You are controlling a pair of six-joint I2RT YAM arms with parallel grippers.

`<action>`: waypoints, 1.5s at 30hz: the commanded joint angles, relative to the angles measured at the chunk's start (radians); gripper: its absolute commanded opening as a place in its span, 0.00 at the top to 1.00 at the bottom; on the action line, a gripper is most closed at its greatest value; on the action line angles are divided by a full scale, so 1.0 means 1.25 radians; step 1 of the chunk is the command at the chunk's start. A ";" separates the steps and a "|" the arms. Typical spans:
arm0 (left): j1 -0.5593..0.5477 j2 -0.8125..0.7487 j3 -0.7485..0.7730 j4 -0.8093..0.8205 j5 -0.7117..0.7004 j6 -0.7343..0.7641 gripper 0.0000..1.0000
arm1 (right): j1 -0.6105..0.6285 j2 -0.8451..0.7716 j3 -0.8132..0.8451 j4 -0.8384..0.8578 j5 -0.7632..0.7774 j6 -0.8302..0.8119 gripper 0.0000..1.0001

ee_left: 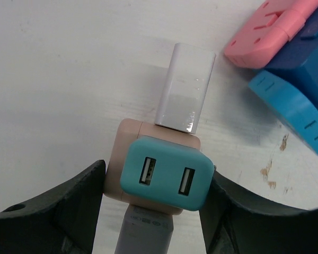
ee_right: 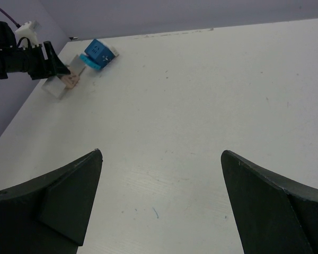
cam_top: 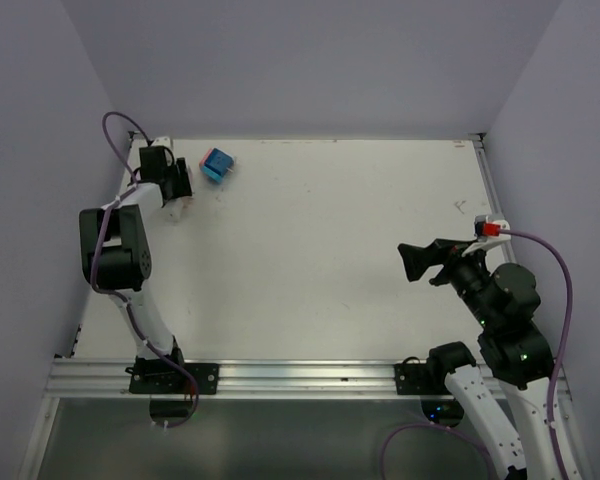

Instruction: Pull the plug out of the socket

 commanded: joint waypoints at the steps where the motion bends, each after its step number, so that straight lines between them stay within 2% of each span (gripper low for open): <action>1: -0.004 -0.098 -0.076 0.006 -0.001 -0.050 0.65 | 0.002 -0.015 0.018 0.006 -0.026 0.006 0.01; 6: -0.035 -0.164 -0.150 -0.054 -0.025 -0.105 0.67 | 0.004 -0.033 0.018 -0.007 -0.031 0.002 0.01; 11: -0.132 -0.247 -0.229 -0.108 -0.070 -0.180 0.68 | 0.002 -0.057 0.011 -0.020 -0.040 0.002 0.01; 13: -0.180 -0.272 -0.251 -0.142 -0.069 -0.253 0.69 | 0.004 -0.064 0.008 -0.026 -0.042 0.002 0.01; 15: -0.206 -0.290 -0.296 -0.153 -0.050 -0.327 0.75 | 0.002 -0.073 0.003 -0.031 -0.044 0.002 0.01; 20: -0.371 -0.326 -0.353 -0.189 -0.108 -0.473 0.73 | 0.002 -0.087 -0.013 -0.039 -0.053 0.005 0.01; 25: -0.536 -0.315 -0.346 -0.228 -0.168 -0.665 0.74 | 0.002 -0.098 -0.023 -0.050 -0.057 0.005 0.01; 31: -0.700 -0.218 -0.213 -0.325 -0.250 -0.764 0.67 | 0.002 -0.112 -0.034 -0.070 -0.060 0.000 0.01; 33: -0.741 -0.179 -0.167 -0.346 -0.251 -0.775 0.61 | 0.002 -0.116 -0.035 -0.075 -0.062 -0.002 0.01; 39: -0.806 -0.140 -0.120 -0.340 -0.232 -0.816 0.47 | 0.004 -0.127 -0.037 -0.101 -0.059 -0.008 0.01; 40: -0.810 -0.138 -0.116 -0.338 -0.230 -0.817 0.38 | 0.002 -0.127 -0.037 -0.101 -0.060 -0.006 0.01; 42: -0.822 -0.135 -0.104 -0.339 -0.224 -0.819 0.36 | 0.002 -0.127 -0.040 -0.100 -0.068 -0.002 0.01; 44: -0.825 -0.135 -0.094 -0.340 -0.222 -0.820 0.24 | 0.001 -0.125 -0.041 -0.097 -0.074 0.002 0.01; 45: -0.829 -0.136 -0.090 -0.340 -0.218 -0.817 0.22 | 0.002 -0.123 -0.042 -0.097 -0.075 0.002 0.01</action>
